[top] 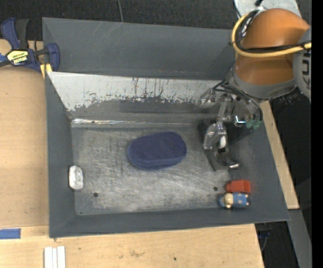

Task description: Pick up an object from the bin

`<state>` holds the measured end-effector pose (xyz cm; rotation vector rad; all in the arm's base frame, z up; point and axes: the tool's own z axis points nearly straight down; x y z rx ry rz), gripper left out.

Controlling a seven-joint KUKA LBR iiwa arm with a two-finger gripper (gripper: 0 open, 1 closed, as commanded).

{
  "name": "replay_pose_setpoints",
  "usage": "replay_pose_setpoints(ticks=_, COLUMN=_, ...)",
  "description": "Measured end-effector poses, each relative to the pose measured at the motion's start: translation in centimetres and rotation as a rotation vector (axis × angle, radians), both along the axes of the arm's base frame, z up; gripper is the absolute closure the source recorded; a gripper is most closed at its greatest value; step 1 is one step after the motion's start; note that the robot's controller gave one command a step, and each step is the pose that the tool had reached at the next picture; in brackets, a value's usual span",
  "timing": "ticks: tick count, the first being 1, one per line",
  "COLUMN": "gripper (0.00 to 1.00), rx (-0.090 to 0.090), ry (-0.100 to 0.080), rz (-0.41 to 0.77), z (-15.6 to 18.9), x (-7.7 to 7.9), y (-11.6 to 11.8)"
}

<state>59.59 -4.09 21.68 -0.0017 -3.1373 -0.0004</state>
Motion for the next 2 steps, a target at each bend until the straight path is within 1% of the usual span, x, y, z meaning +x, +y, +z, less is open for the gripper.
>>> replay_pose_setpoints(ticks=1, gripper=0.00, rx=0.000, ry=-0.001, rz=0.280, z=-12.99, x=0.88, y=7.53)
replay_pose_setpoints(ticks=2, gripper=1.00, rx=0.000, ry=-0.006, rz=0.277, z=-12.66, x=1.03, y=7.41)
